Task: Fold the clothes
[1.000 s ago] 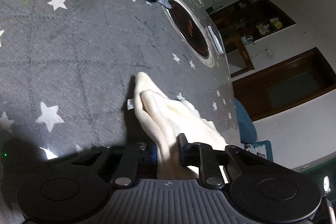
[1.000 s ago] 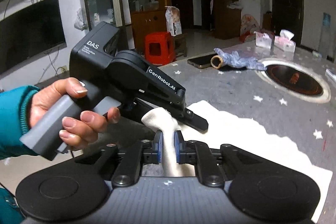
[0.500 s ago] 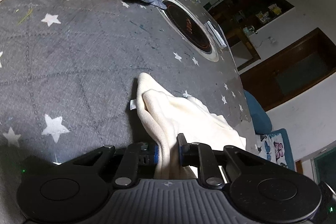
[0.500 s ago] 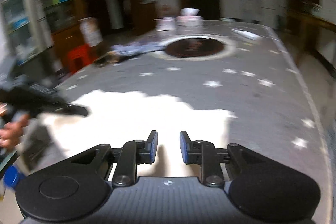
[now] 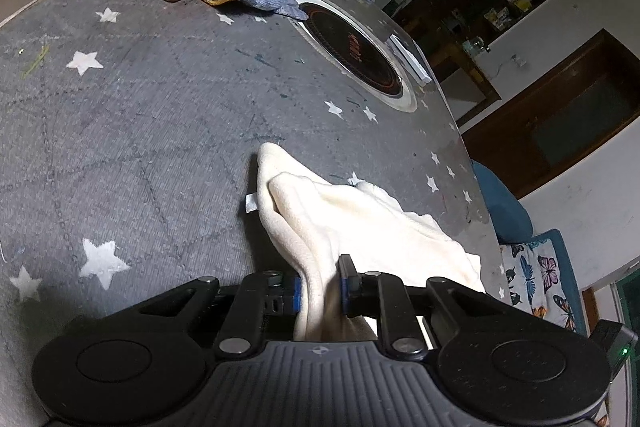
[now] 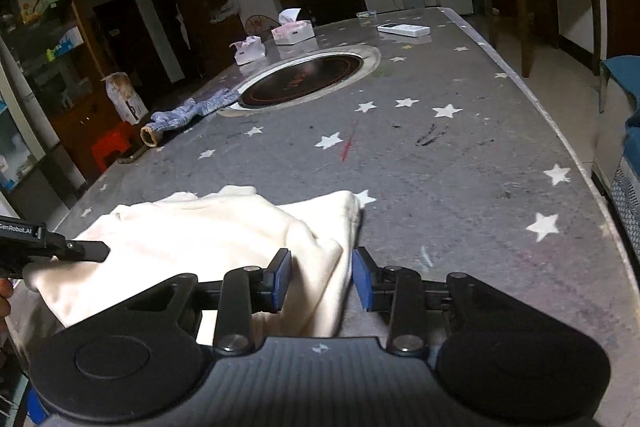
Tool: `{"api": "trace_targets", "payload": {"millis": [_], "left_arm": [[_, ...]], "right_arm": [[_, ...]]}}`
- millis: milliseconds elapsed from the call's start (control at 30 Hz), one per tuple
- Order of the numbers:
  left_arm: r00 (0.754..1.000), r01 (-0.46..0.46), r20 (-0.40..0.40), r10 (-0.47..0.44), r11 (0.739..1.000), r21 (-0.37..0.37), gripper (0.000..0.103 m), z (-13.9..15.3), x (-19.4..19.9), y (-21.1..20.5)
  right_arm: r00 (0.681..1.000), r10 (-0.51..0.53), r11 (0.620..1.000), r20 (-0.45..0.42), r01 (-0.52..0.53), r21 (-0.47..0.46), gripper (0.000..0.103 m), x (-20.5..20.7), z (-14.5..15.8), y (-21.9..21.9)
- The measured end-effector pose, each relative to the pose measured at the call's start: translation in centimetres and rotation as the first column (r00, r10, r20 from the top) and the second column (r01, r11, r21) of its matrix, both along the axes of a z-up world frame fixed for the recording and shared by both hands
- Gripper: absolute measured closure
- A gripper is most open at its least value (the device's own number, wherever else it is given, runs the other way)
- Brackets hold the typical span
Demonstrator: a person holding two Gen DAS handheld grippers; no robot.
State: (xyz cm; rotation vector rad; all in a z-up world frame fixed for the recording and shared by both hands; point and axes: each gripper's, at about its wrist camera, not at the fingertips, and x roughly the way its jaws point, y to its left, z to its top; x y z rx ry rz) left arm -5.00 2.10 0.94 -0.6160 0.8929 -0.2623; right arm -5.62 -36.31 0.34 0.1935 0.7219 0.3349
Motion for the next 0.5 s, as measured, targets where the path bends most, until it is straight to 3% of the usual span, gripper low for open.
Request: {"api": "trace_targets", "payload": {"millis": [33,100,167,500], "left_arm": [[1.000,0.002,0.004,-0.002,1.000,0.006,0.084,0.0,0.0,-0.1],[1.000,0.004,0.010,-0.005,1.000,0.018,0.084,0.1,0.1,-0.2],[1.000,0.007,0.015,-0.008,1.000,0.027,0.084,0.2,0.0,-0.3],[0.997,0.033,0.070,-0.038,0.997,0.063,0.086,2.2,0.1,-1.2]], "right_arm": [[1.000,0.003,1.000,0.000,-0.003,0.001,0.071,0.0,0.0,0.1],[1.000,0.010,1.000,0.000,-0.010,0.004,0.086,0.0,0.0,0.4],[1.000,0.010,1.000,0.004,-0.010,0.012,0.091,-0.1,0.2,0.7],[0.996,0.000,0.999,0.084,-0.003,0.038,0.093,-1.5,2.7,0.7]]}}
